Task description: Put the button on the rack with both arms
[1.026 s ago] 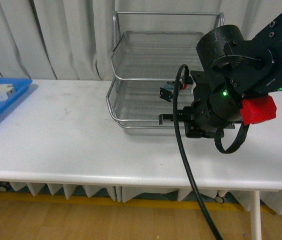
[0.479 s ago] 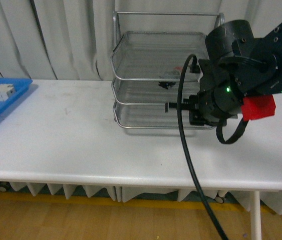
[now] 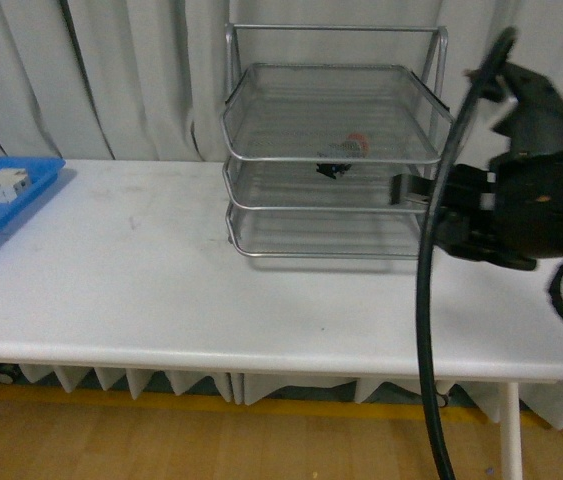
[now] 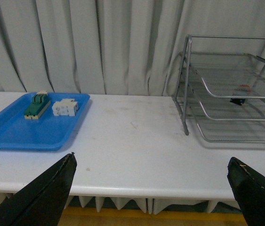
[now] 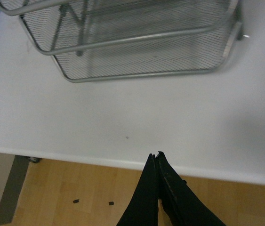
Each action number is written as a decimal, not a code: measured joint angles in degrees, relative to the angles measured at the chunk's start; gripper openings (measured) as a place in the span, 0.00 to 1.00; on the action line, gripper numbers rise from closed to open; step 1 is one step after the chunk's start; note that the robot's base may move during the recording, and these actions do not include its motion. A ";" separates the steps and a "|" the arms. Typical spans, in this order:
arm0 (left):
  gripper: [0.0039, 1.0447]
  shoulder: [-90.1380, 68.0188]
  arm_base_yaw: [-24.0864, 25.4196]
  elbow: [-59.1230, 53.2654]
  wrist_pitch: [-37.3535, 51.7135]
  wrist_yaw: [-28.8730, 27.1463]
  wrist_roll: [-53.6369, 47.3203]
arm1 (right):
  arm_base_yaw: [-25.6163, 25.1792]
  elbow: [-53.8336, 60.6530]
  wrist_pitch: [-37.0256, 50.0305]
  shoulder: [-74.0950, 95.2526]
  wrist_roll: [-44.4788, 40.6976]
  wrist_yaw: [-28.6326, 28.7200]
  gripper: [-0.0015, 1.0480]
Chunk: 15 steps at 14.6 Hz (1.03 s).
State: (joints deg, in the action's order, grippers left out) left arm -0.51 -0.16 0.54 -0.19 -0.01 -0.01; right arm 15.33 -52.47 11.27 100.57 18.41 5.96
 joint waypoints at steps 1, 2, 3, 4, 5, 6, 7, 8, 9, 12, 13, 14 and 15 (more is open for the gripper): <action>0.94 0.00 0.00 0.00 0.00 0.00 0.00 | -3.17 5.20 0.00 -4.96 0.39 1.09 0.02; 0.94 0.00 0.00 0.00 0.00 0.00 0.00 | -8.02 9.03 -0.63 -8.87 0.87 2.01 0.02; 0.94 0.00 0.00 0.00 0.00 0.00 0.00 | -12.39 10.69 -1.86 -11.80 1.27 2.89 0.02; 0.94 0.00 0.00 0.00 0.00 0.00 0.00 | -16.87 11.10 -3.10 -15.39 1.25 3.69 0.02; 0.94 0.00 0.00 -0.02 0.00 0.00 0.00 | -19.54 11.30 -2.38 -19.43 0.59 4.11 0.02; 0.94 0.00 0.00 0.00 -0.02 0.02 0.00 | -19.45 17.35 16.02 -22.71 -4.46 -0.31 0.02; 0.94 0.00 0.00 -0.02 0.04 -0.09 0.00 | -18.25 24.74 25.94 -28.41 -10.75 -2.78 0.02; 0.94 0.00 0.11 0.00 0.00 -0.02 0.00 | -15.67 30.10 26.62 -35.60 -14.29 -5.20 0.02; 0.94 0.00 0.11 0.00 0.02 0.00 0.00 | -14.97 33.03 22.93 -43.52 -16.06 -5.31 0.02; 0.94 0.00 0.13 0.00 0.02 -0.02 0.00 | -15.04 39.52 9.33 -64.70 -17.88 -5.84 0.02; 0.94 0.00 0.13 0.00 0.02 -0.02 0.00 | -15.04 40.83 9.46 -68.50 -18.01 -5.84 0.02; 0.94 0.00 0.13 0.00 0.02 -0.02 0.00 | -15.04 41.72 9.75 -70.16 -18.03 -5.86 0.02; 0.94 0.00 0.13 -0.02 0.02 -0.02 0.00 | -15.04 43.41 9.20 -71.36 -18.03 -5.84 0.02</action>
State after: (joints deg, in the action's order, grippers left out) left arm -0.51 -0.03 0.51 -0.16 -0.03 -0.01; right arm 0.30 -9.06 20.47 29.21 0.38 0.12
